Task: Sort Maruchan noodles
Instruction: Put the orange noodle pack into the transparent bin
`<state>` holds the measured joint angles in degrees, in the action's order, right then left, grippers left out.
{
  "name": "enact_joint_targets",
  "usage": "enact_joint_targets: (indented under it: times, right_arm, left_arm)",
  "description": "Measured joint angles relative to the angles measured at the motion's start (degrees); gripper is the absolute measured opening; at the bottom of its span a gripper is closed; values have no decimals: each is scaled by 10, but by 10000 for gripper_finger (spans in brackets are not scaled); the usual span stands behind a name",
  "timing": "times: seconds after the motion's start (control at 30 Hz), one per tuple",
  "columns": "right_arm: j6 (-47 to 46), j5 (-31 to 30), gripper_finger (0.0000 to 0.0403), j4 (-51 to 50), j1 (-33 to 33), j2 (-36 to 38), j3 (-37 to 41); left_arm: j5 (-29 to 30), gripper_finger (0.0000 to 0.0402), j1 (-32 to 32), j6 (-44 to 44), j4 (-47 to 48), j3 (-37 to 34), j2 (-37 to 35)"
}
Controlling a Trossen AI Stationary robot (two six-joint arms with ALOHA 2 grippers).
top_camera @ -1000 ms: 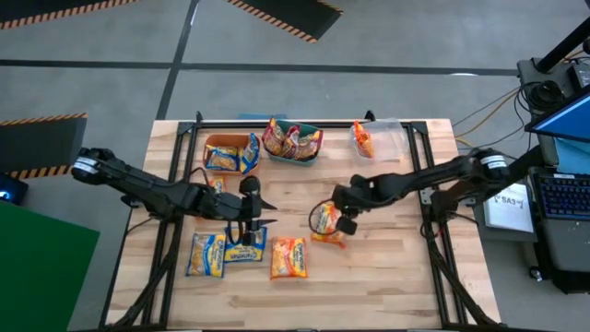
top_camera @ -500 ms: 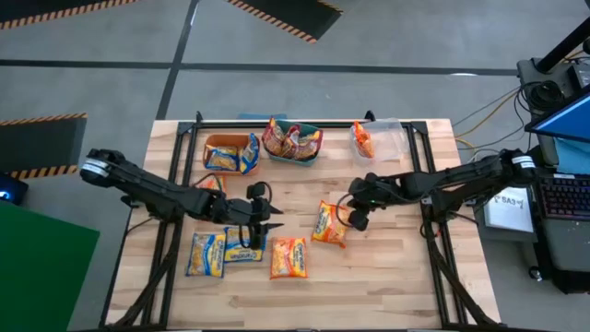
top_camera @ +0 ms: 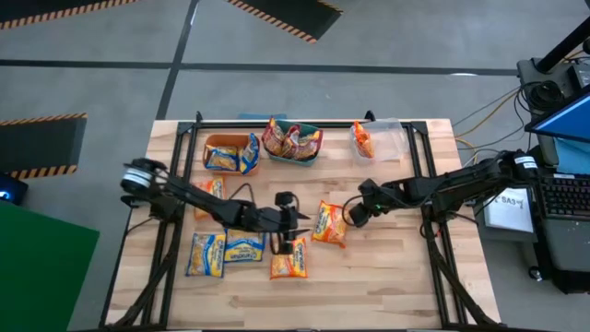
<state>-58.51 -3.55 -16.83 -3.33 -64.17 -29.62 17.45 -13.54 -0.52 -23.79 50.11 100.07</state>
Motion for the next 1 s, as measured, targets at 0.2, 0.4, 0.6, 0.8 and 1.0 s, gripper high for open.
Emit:
enact_joint_targets:
  times: [0.2,0.4,0.6,0.8,1.0]
  right_arm:
    - [-25,-7,212,71,1,-1,29]
    - [-28,-10,274,149,17,-2,74]
    - [-35,-10,302,272,28,-2,132]
    - [-60,-10,302,340,28,-2,174]
    - [-62,-11,300,382,28,-31,178]
  left_arm:
    - [0,139,10,-9,-34,34,85]
    - [-9,139,11,-4,-55,38,121]
    - [-34,139,11,10,-99,39,157]
    - [-33,139,18,19,-103,45,180]
    - [-32,139,34,39,-108,46,194]
